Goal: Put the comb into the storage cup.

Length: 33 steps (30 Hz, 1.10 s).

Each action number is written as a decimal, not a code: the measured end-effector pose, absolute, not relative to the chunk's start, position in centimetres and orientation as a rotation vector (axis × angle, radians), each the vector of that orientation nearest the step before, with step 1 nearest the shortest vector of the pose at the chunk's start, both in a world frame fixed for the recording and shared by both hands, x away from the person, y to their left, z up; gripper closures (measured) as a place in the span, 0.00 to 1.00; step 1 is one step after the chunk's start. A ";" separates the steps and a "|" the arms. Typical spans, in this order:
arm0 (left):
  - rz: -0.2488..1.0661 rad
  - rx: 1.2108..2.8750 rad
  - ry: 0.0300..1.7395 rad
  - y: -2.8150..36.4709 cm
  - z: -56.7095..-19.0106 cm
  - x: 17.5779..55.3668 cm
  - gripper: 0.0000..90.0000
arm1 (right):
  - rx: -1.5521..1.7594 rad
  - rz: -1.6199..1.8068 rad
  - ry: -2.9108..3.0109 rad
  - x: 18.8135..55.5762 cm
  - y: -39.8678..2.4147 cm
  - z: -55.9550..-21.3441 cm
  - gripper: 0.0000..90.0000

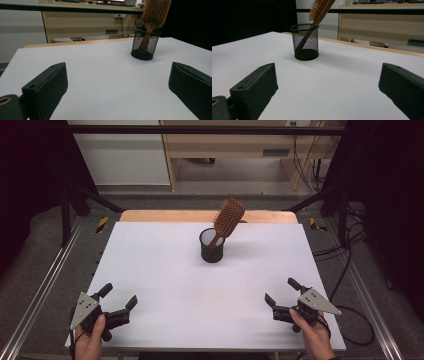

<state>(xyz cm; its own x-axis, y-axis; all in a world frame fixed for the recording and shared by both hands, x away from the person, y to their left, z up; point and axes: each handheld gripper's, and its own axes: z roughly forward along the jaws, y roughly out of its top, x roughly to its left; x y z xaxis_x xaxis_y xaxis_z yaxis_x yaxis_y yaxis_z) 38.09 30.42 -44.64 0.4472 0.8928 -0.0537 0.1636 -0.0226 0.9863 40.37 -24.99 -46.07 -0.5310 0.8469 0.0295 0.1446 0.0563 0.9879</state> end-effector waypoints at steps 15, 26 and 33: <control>0.765 1.509 0.940 30.0 -44.5 38.1 0.02 | 0.940 1.540 1.771 40.6 -23.9 -46.3 0.03; 0.771 1.515 0.927 29.6 -44.6 38.2 0.02 | 0.918 1.543 1.782 40.8 -23.8 -46.2 0.02; 0.775 1.516 0.913 29.3 -44.6 38.4 0.02 | 0.888 1.555 1.801 40.9 -23.4 -46.2 0.03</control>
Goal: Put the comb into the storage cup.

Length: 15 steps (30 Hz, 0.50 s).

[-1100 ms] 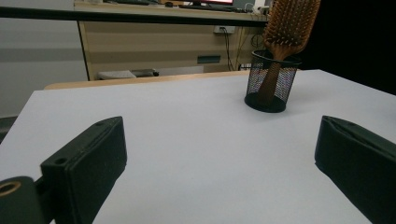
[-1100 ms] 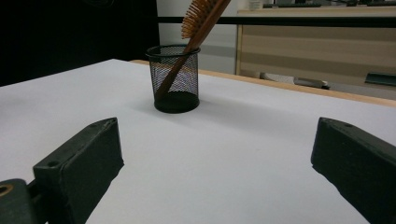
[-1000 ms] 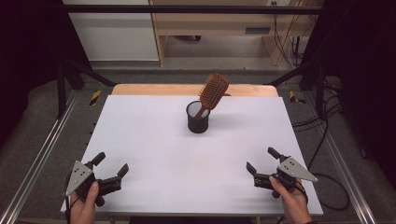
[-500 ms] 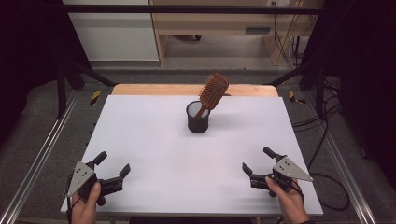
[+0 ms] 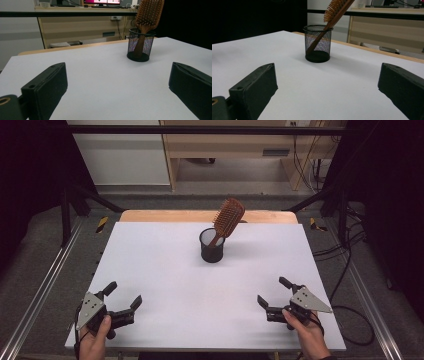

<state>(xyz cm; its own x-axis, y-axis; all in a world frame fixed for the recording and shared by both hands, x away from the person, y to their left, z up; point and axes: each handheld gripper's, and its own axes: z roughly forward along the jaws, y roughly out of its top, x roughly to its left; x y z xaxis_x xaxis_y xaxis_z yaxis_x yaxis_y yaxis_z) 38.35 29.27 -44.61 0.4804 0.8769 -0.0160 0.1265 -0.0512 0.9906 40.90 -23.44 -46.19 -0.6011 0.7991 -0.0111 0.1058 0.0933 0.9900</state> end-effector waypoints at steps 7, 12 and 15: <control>0.787 1.492 0.888 29.1 -44.4 38.3 0.02 | 0.868 1.563 1.831 41.2 -23.1 -46.1 0.04; 0.794 1.477 0.871 28.7 -44.3 38.4 0.02 | 0.880 1.567 1.844 41.6 -22.9 -46.0 0.04; 0.793 1.470 0.875 28.7 -44.3 38.4 0.02 | 0.902 1.577 1.832 41.9 -23.1 -45.9 0.06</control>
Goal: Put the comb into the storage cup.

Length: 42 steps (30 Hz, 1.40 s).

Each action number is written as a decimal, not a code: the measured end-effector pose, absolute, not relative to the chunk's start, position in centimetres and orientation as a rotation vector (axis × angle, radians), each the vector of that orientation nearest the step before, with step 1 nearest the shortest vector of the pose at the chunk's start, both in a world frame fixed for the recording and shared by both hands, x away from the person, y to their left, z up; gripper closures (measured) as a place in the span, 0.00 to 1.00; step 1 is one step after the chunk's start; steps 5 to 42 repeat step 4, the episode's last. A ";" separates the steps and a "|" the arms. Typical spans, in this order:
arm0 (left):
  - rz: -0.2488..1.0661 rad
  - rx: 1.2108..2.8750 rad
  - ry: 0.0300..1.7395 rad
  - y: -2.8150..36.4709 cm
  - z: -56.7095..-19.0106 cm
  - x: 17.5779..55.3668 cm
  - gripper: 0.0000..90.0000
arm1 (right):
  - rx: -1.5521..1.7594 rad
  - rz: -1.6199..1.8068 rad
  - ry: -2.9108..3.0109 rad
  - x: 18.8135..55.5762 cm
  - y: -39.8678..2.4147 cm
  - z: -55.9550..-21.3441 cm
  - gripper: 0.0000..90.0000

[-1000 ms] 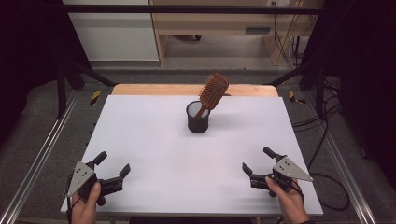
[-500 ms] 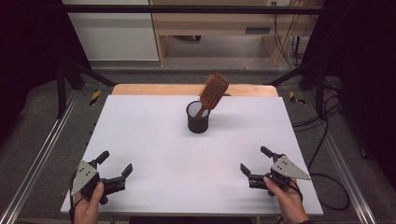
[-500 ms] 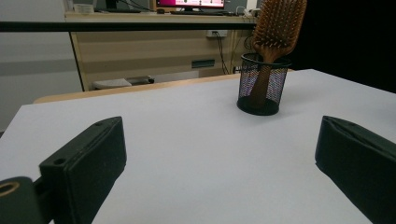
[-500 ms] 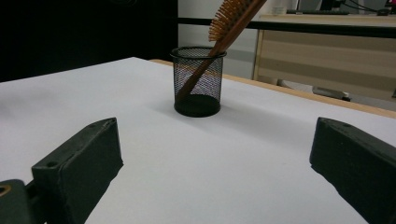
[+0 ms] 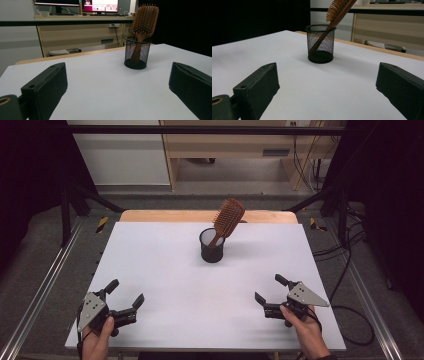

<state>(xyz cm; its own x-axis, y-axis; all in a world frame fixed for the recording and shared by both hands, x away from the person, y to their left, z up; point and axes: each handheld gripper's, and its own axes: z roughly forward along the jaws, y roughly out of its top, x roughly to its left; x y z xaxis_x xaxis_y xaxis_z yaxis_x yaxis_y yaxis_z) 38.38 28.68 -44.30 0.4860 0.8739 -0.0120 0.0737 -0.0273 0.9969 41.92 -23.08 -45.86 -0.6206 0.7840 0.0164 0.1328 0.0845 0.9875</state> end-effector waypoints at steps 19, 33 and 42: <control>0.797 1.450 0.906 29.1 -44.3 38.4 0.02 | 0.944 1.560 1.831 41.6 -23.5 -45.9 0.06; 0.797 1.450 0.906 29.1 -44.3 38.4 0.02 | 0.944 1.560 1.831 41.6 -23.5 -45.9 0.06; 0.797 1.450 0.906 29.1 -44.3 38.4 0.02 | 0.944 1.560 1.831 41.6 -23.5 -45.9 0.06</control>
